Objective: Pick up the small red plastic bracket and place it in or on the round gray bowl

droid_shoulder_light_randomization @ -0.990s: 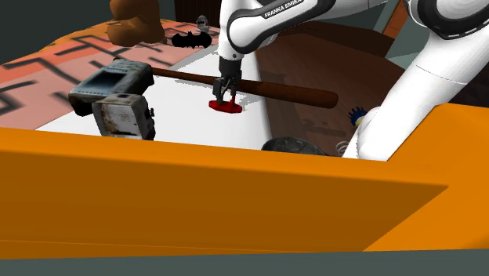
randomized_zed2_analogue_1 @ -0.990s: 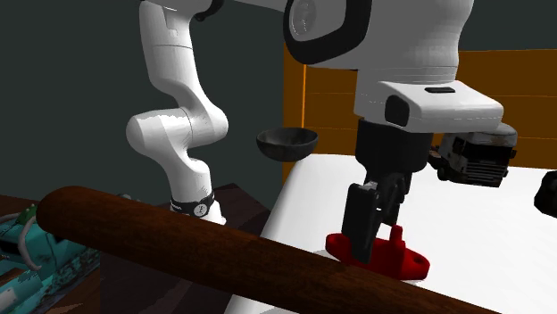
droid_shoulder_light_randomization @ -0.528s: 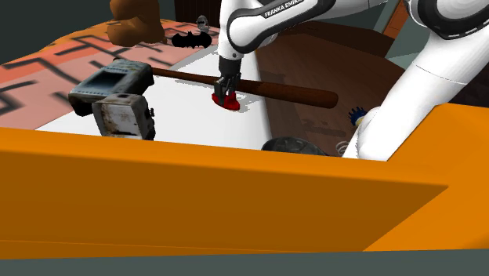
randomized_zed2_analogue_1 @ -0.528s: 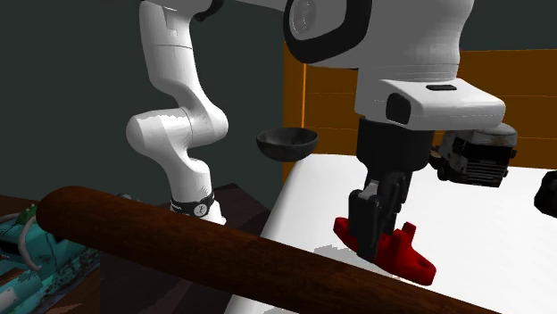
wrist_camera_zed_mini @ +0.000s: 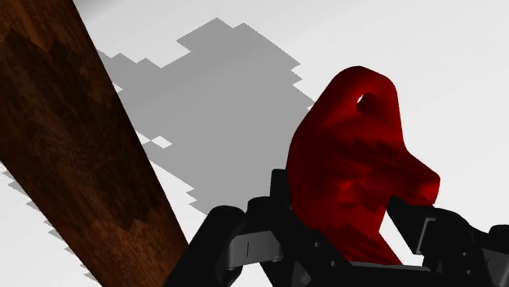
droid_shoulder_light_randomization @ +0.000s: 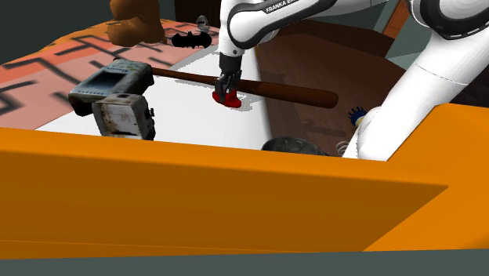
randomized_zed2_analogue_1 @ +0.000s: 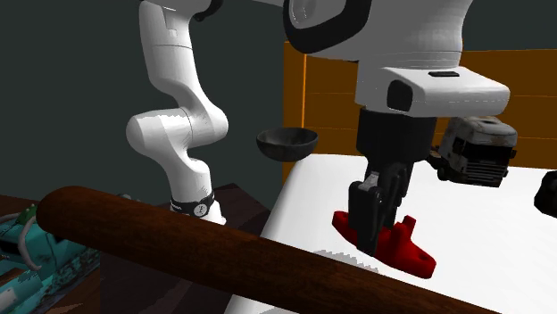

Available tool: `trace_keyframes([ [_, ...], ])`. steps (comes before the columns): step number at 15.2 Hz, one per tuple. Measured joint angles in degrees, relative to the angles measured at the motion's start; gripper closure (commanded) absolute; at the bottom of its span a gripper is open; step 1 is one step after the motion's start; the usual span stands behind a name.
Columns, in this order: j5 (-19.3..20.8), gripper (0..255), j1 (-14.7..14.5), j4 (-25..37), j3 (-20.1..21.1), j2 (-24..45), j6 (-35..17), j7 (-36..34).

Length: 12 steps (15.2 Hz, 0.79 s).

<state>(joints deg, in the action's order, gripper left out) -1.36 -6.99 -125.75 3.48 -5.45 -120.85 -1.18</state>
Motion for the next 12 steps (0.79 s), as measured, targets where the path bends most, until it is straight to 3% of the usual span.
trace_keyframes([
  [12, -0.1, 255, 0.0, 6.5, -0.1, -2.6, 9.2, -0.1],
])
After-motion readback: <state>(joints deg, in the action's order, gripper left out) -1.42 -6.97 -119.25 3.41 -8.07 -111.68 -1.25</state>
